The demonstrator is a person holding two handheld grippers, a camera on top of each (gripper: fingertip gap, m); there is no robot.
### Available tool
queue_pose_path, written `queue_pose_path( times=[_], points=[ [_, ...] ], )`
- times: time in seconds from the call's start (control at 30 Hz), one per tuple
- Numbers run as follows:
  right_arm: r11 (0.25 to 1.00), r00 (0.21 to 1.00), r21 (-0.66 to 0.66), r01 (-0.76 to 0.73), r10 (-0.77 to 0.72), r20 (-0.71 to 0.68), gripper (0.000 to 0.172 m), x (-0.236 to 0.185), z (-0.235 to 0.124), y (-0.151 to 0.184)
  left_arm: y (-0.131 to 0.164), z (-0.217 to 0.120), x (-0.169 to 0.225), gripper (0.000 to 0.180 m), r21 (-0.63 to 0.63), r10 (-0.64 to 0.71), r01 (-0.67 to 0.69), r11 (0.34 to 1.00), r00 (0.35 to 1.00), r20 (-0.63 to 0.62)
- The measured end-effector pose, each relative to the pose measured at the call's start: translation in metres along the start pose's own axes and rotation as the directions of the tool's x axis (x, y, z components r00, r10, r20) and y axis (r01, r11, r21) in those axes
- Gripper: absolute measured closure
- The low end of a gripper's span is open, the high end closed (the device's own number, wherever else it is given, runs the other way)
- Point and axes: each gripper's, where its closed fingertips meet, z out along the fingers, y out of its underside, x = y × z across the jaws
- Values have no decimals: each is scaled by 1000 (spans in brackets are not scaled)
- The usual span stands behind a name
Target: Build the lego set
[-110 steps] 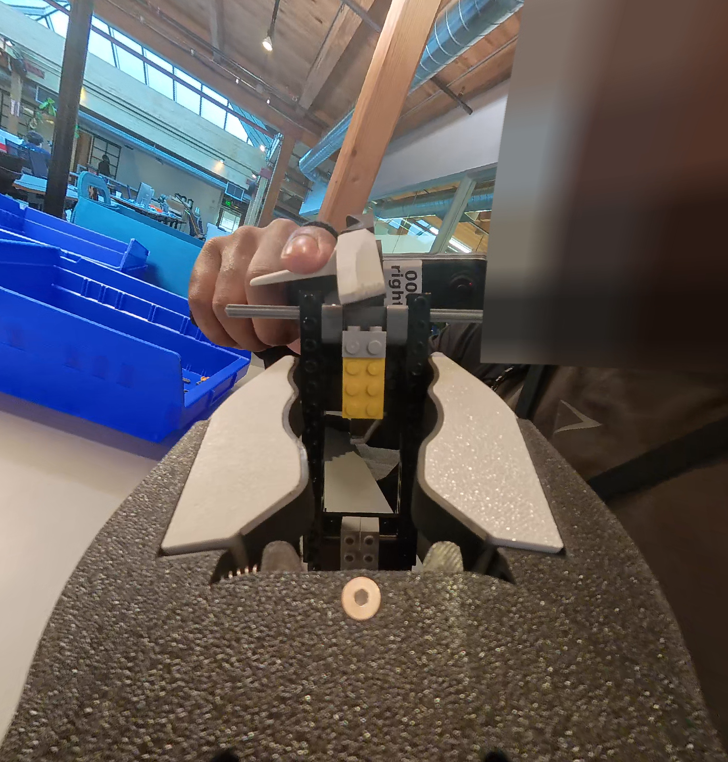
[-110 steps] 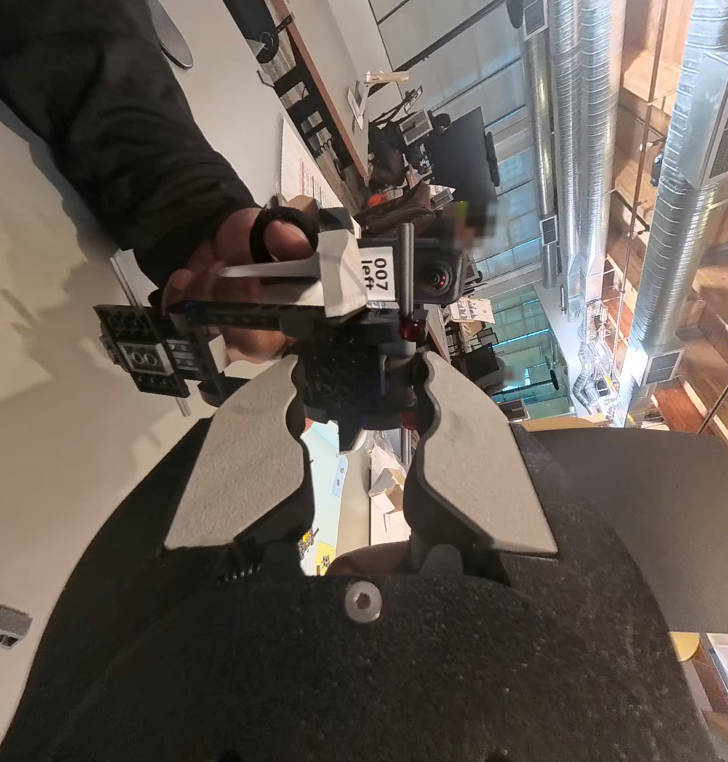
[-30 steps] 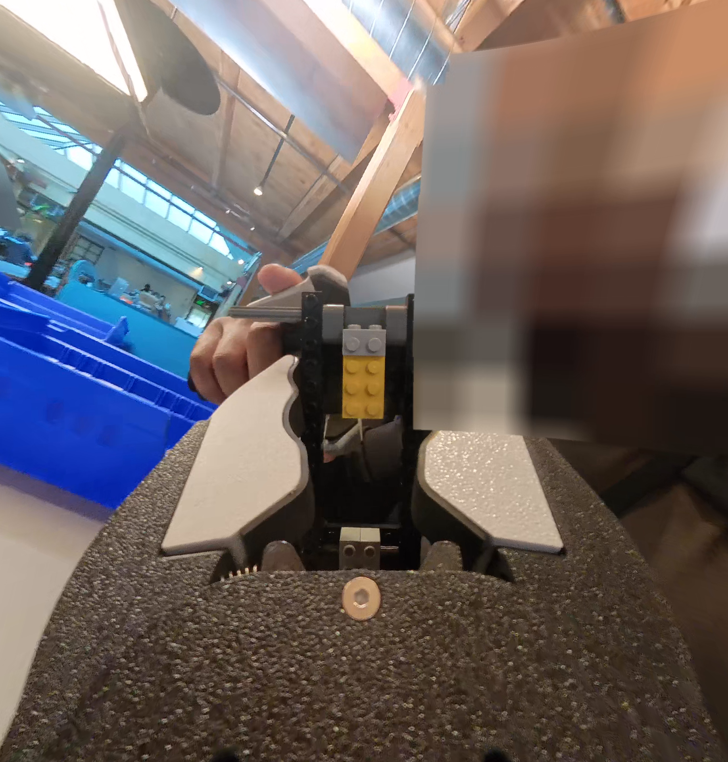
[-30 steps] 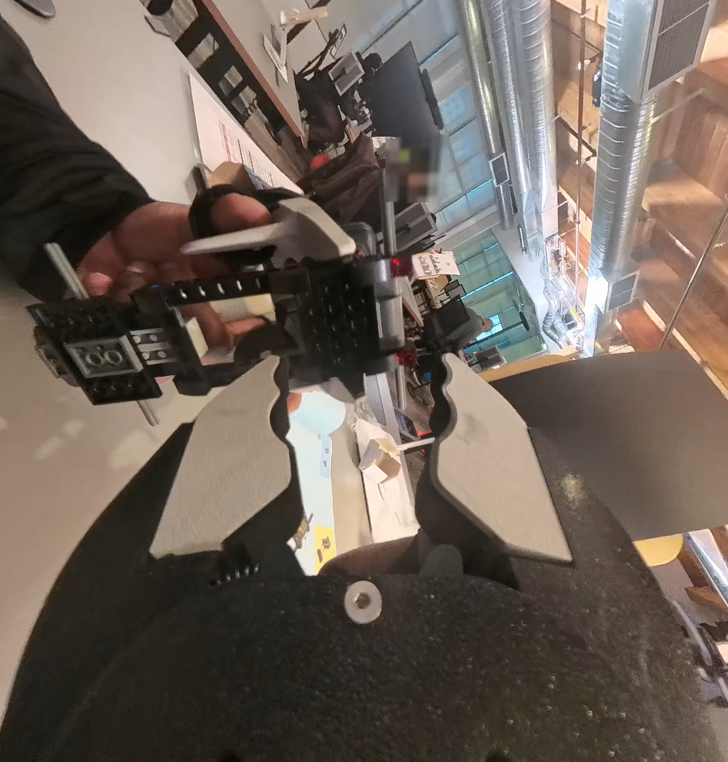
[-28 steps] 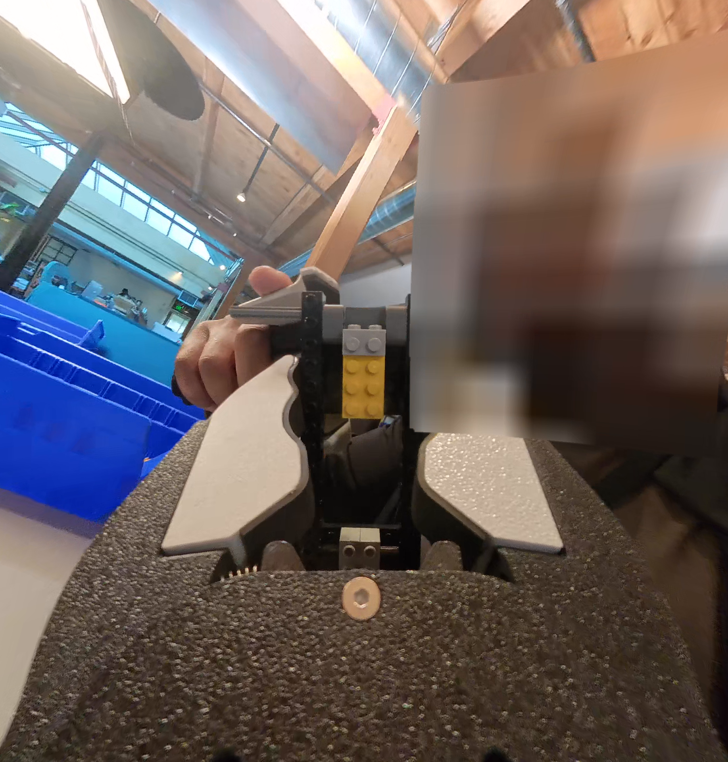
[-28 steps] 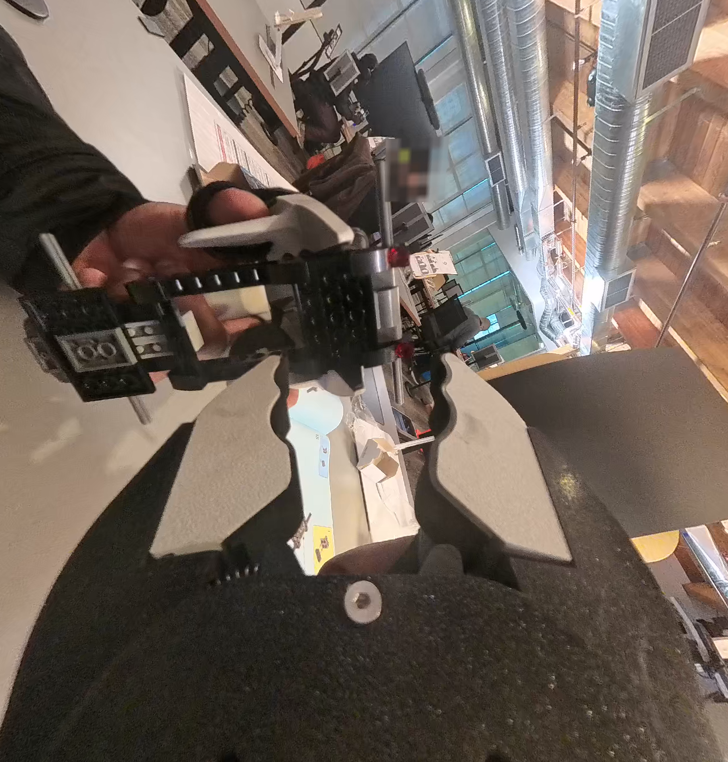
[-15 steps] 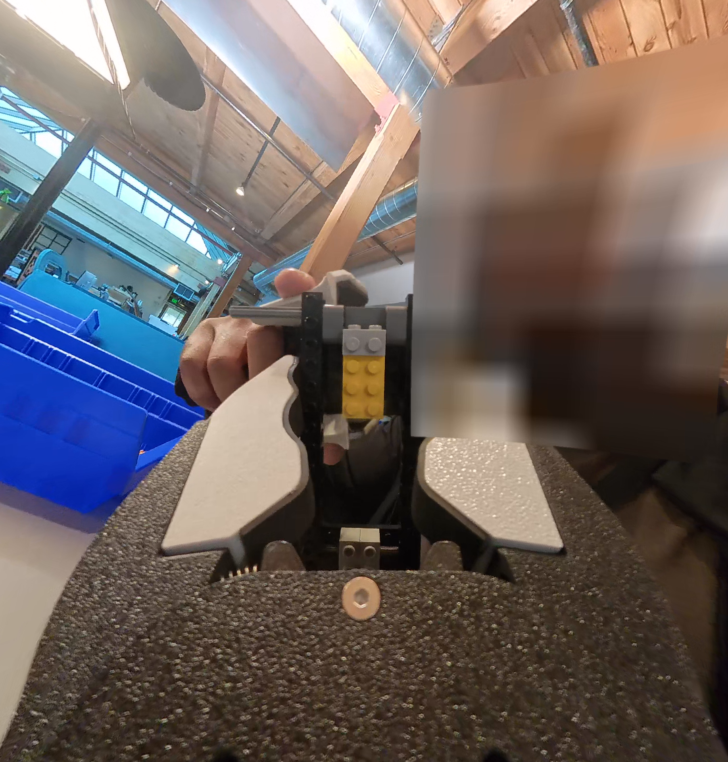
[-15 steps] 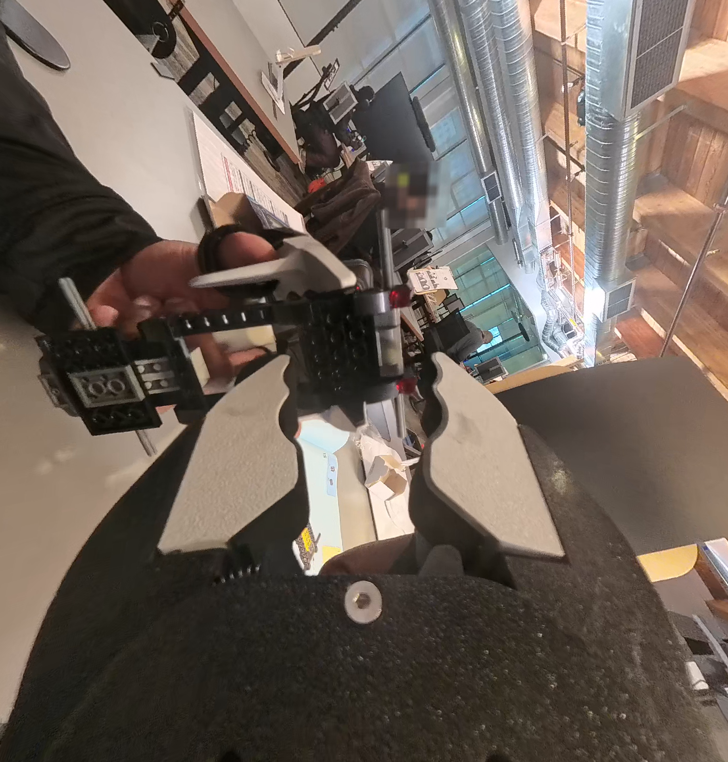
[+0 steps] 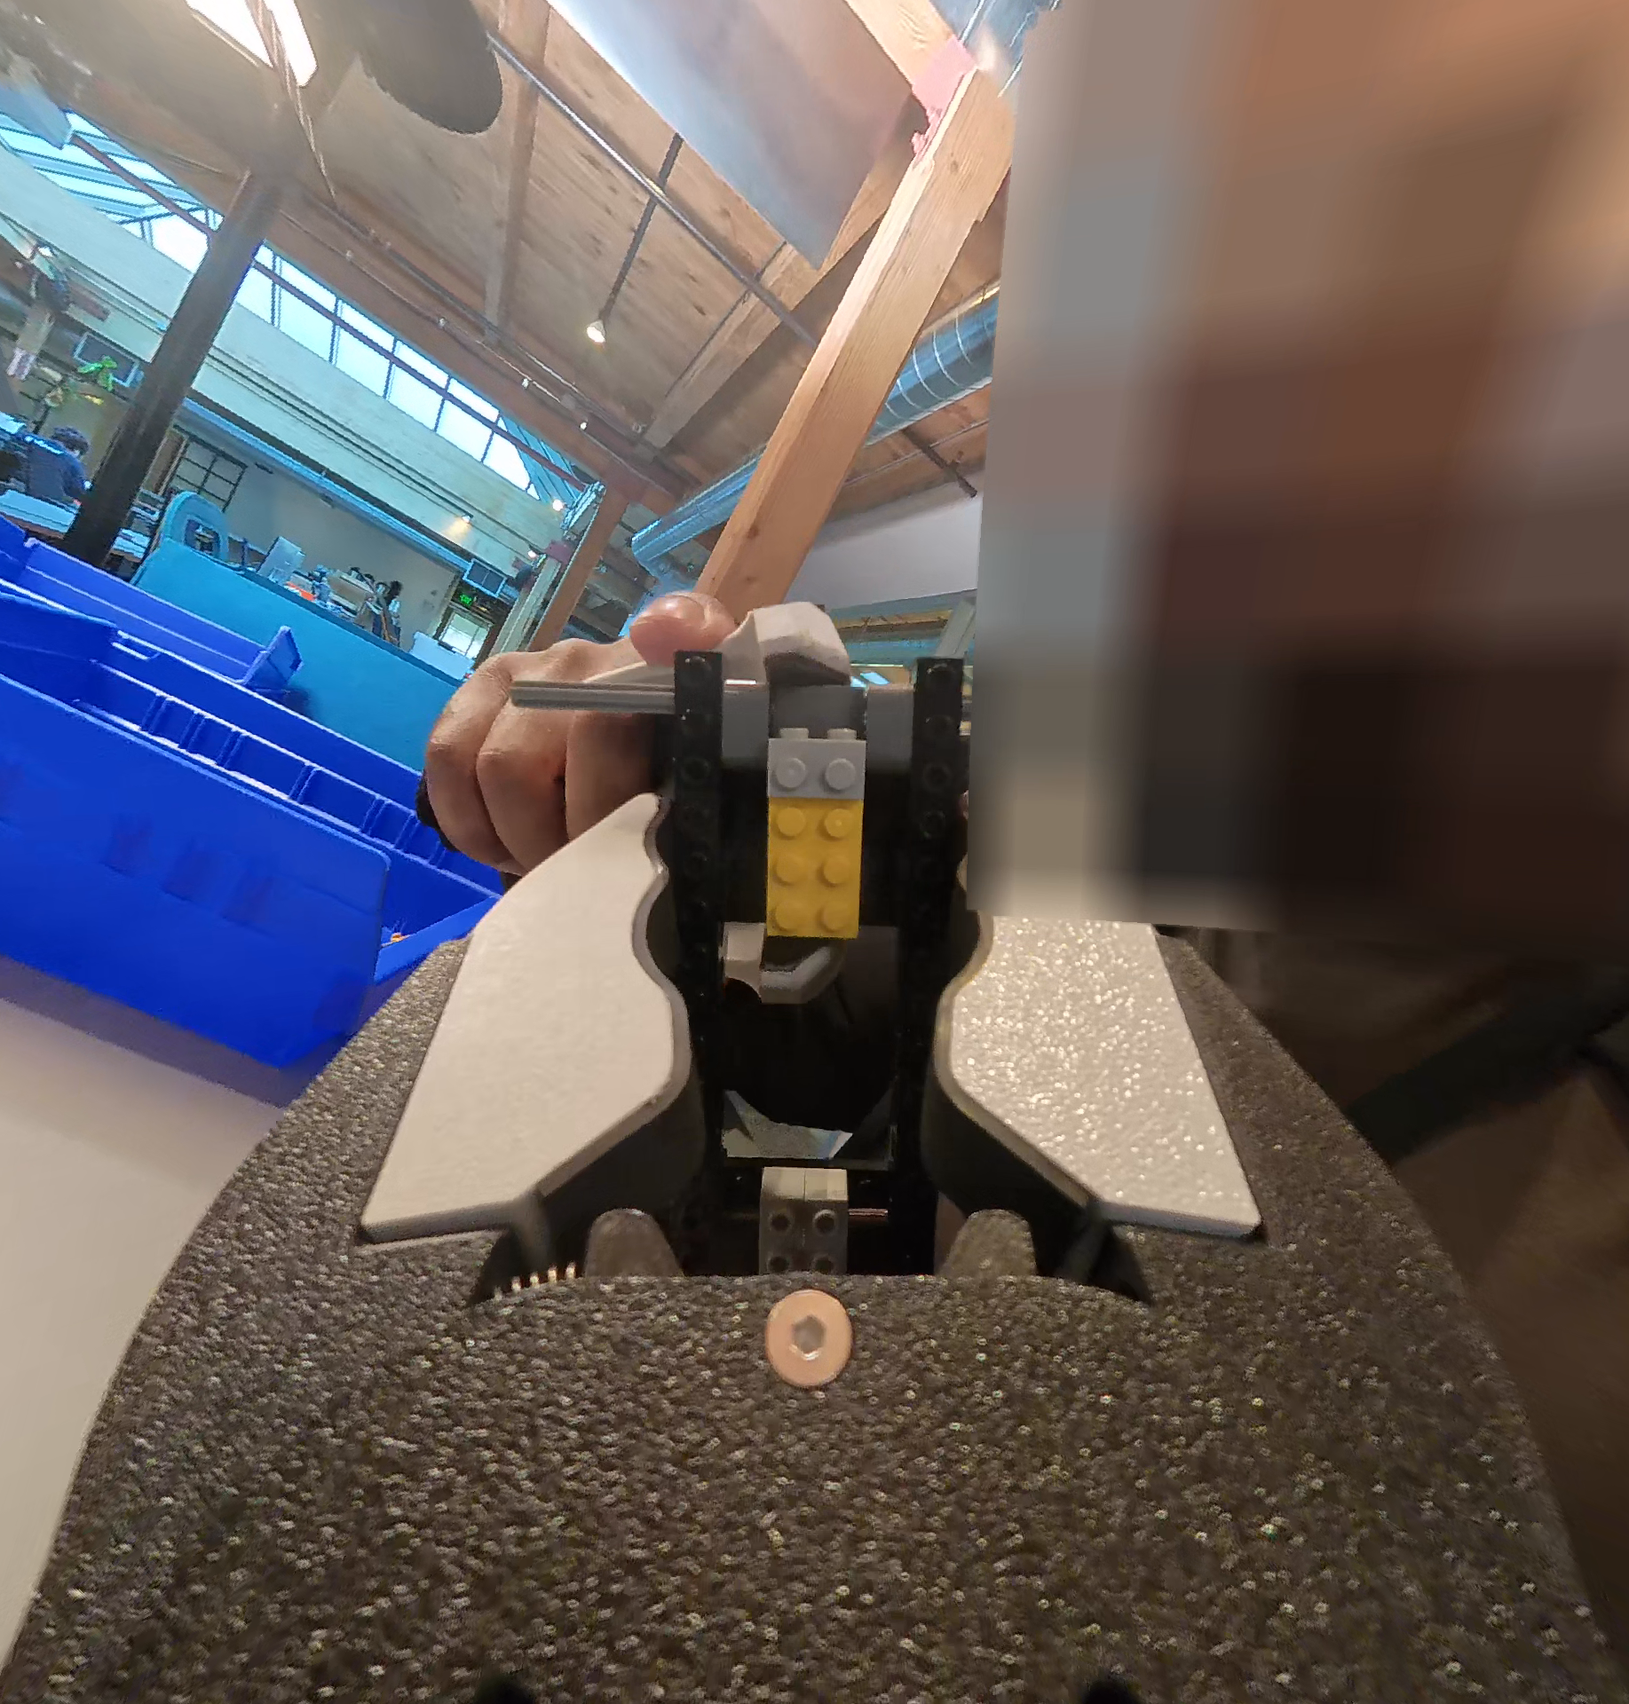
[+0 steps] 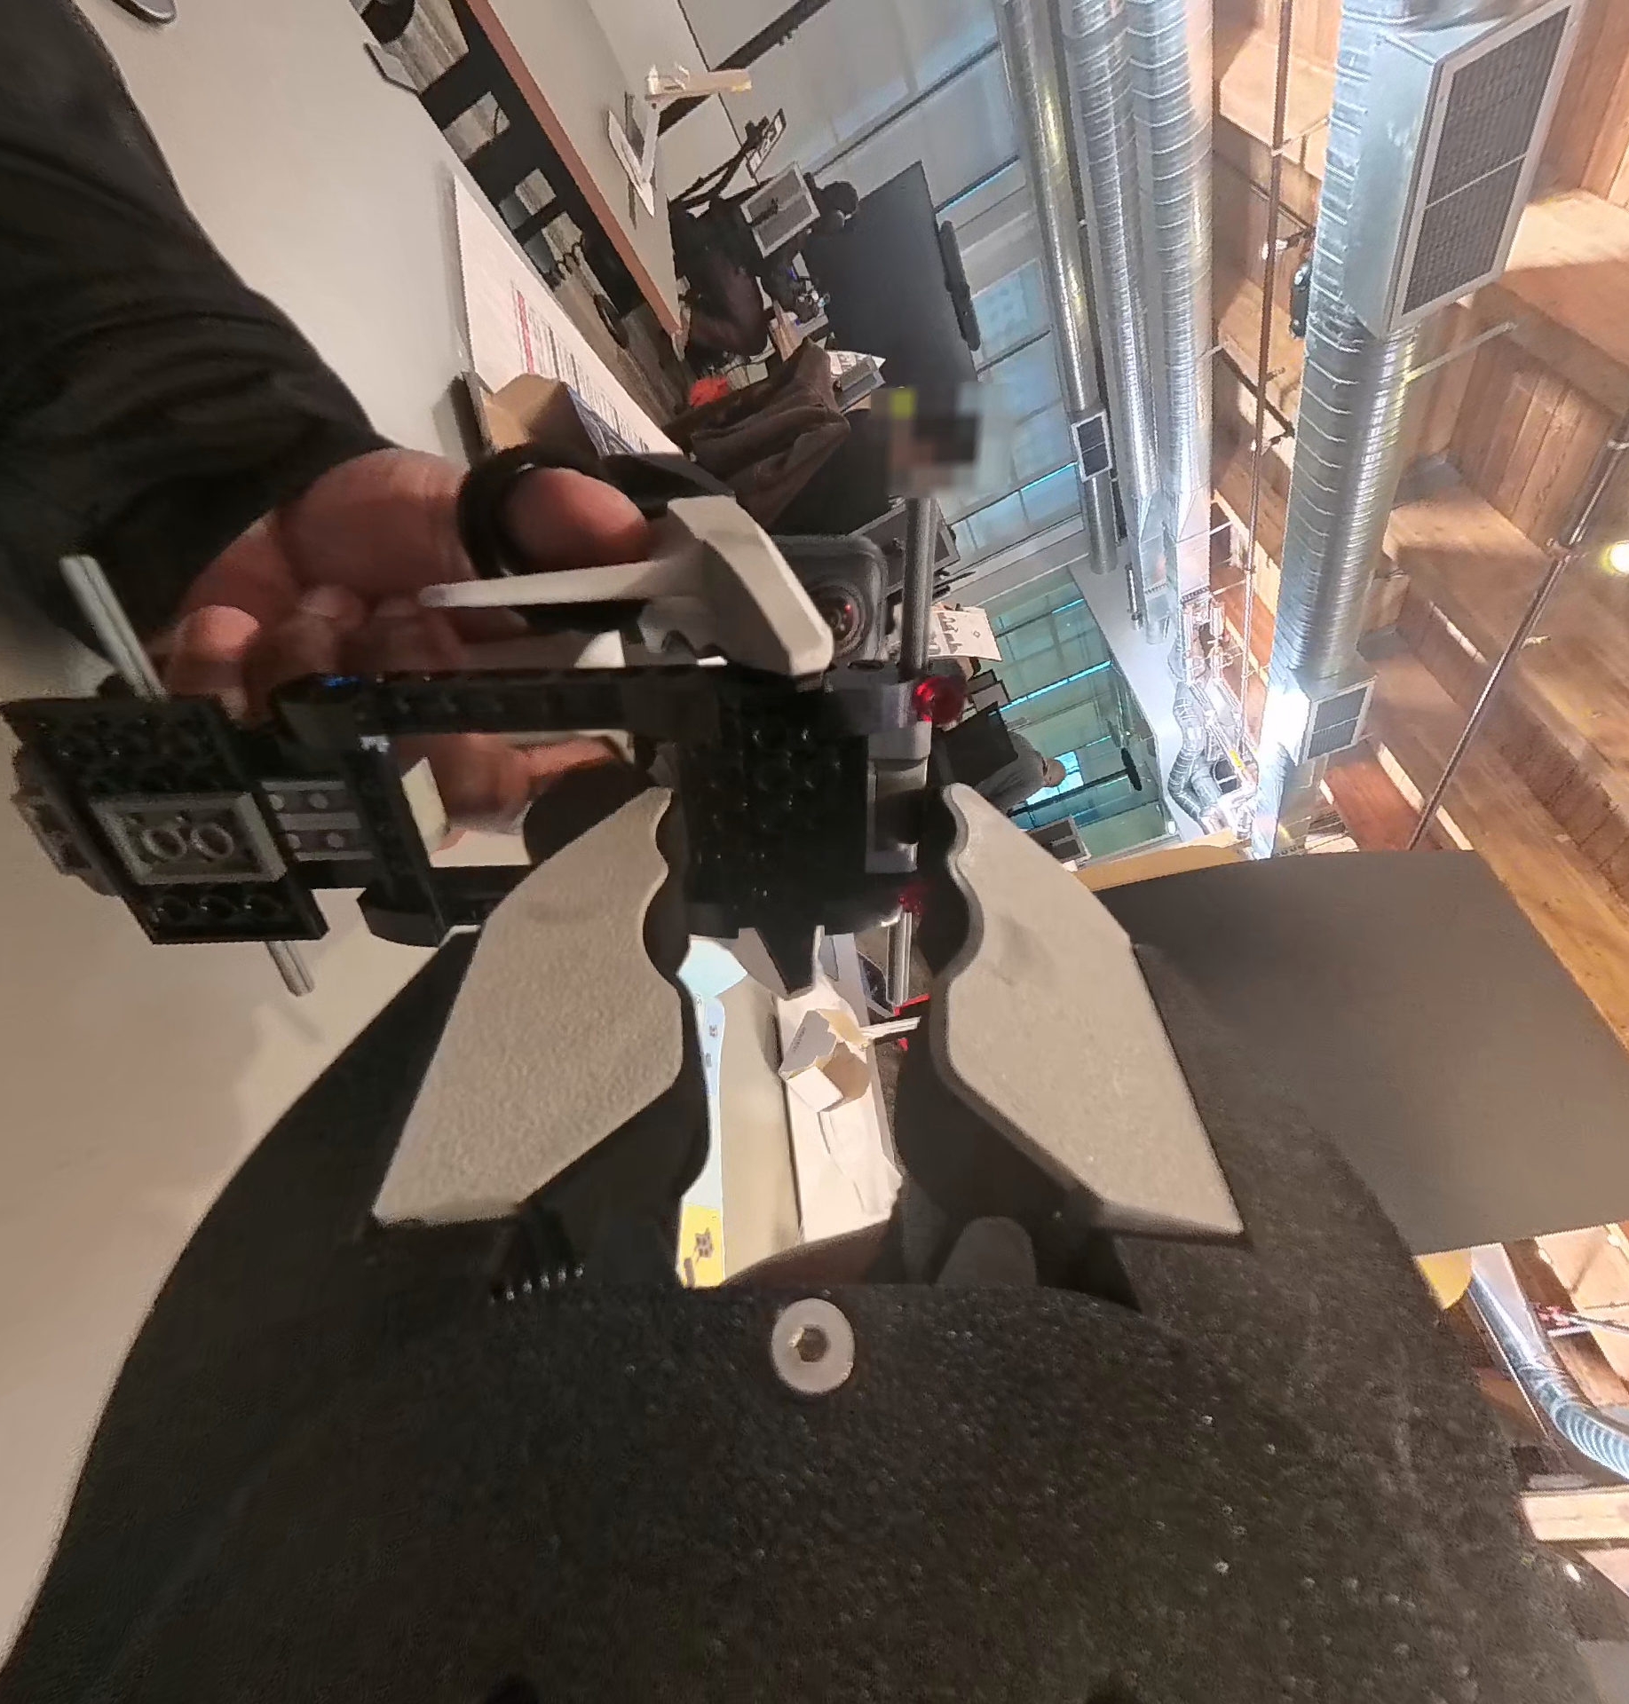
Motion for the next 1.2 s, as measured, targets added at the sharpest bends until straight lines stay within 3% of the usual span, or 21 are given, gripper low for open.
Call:
queue_pose_path(
  times=[0.37,0.57,0.77,0.9,1.0,1.2],
  points=[
    [997,998,-36,-64,65,27,123,-3,-1,12,3,0,-12,124,-61,13,-8,998,996,94],
    [956,956,-37,-290,291,25,120,-2,0,25,0,-10,-35,124,-261,206,-116,958,913,352],
    [868,882,-173,-465,472,-3,129,-6,-2,56,0,-43,-58,124,-537,465,-141,832,706,534],
    [790,839,-297,-537,537,-90,136,-7,-6,81,4,-70,-70,124,-685,600,-94,723,577,554],
    [755,830,-359,-549,544,-125,137,-10,-8,92,13,-78,-70,124,-763,659,-68,643,555,507],
    [714,820,-426,-555,556,-137,138,-21,-12,103,41,-86,-77,124,-859,704,-6,512,576,416]
  ],
)
